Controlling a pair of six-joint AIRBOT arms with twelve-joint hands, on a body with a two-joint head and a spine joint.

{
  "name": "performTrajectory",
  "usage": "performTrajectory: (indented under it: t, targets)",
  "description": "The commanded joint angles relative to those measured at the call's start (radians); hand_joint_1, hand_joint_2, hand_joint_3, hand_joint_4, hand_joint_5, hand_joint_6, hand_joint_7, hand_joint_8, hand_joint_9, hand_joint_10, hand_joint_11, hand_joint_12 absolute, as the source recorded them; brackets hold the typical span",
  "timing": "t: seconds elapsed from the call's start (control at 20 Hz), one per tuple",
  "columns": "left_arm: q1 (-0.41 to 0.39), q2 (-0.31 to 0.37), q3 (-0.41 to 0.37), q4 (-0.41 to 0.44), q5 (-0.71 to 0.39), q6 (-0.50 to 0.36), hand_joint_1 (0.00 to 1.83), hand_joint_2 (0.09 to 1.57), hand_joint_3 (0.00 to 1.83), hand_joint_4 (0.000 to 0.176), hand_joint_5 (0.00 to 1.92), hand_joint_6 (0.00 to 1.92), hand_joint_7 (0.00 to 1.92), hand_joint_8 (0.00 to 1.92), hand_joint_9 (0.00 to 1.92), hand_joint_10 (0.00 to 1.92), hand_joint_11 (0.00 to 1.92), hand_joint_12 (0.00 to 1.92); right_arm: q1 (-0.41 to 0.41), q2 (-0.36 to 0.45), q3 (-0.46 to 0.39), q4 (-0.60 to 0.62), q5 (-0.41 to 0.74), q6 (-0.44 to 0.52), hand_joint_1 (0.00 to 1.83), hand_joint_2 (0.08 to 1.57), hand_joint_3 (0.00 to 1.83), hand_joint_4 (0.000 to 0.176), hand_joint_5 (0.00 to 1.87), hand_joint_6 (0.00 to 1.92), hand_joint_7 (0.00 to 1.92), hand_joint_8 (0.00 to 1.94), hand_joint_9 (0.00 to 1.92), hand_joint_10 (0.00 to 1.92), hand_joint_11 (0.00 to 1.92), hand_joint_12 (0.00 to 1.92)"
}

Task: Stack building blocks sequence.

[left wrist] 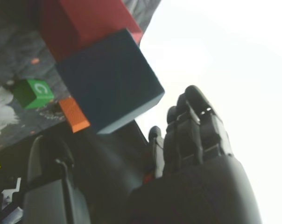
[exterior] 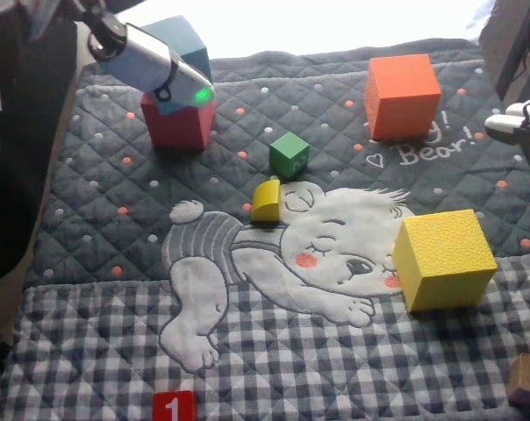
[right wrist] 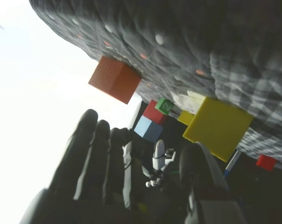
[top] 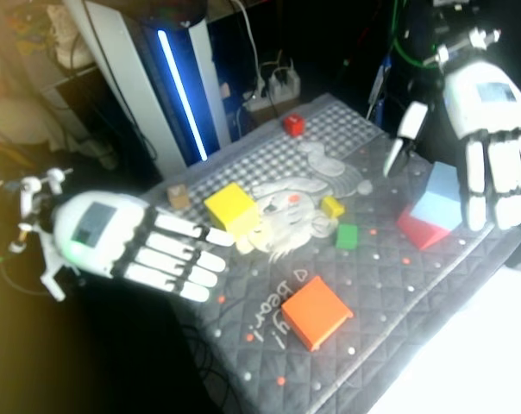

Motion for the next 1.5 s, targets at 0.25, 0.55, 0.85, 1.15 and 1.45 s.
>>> performTrajectory:
  t: [0.25, 0.55, 0.85, 1.15, 1.45]
  targets:
    - [0.162, 0.207, -0.252, -0.024, -0.468, -0.014, 0.56, 0.88, 0.00, 0.176, 0.03, 0.00, 0.00, 0.00, 0.00, 0.00, 0.00, 0.25, 0.085, 0.022, -0.038, -0.105, 0.214, 0.001, 0.57, 1.15, 0.00, 0.088, 0.18, 0.00, 0.21, 0.00, 0.20, 0.00, 0.23, 0.04]
    - [0.439, 0.351, -0.424, -0.053, -0.706, -0.115, 0.57, 0.89, 0.00, 0.167, 0.10, 0.01, 0.09, 0.01, 0.01, 0.00, 0.01, 0.00, 0.136, 0.020, -0.073, -0.228, 0.213, 0.008, 0.60, 0.98, 0.02, 0.168, 0.07, 0.00, 0.22, 0.00, 0.29, 0.00, 0.31, 0.10]
    - [0.531, 0.342, -0.432, -0.096, -0.759, -0.175, 0.66, 0.90, 0.00, 0.156, 0.12, 0.00, 0.06, 0.00, 0.00, 0.00, 0.02, 0.01, 0.146, -0.053, -0.021, -0.231, 0.100, 0.053, 0.57, 1.01, 0.00, 0.175, 0.02, 0.00, 0.16, 0.00, 0.20, 0.01, 0.18, 0.09]
    - [0.599, 0.331, -0.439, -0.140, -0.801, -0.198, 0.66, 0.89, 0.00, 0.155, 0.13, 0.00, 0.04, 0.00, 0.01, 0.00, 0.05, 0.03, 0.165, -0.128, 0.037, -0.232, -0.021, 0.069, 0.75, 0.95, 0.00, 0.176, 0.10, 0.00, 0.18, 0.00, 0.35, 0.01, 0.20, 0.87]
    - [0.621, 0.311, -0.437, -0.162, -0.810, -0.202, 0.69, 0.90, 0.00, 0.165, 0.12, 0.00, 0.03, 0.00, 0.00, 0.00, 0.02, 0.01, 0.179, -0.159, 0.061, -0.231, -0.048, 0.070, 0.90, 1.10, 0.00, 0.000, 0.47, 0.01, 0.75, 0.03, 0.84, 0.08, 0.46, 1.10]
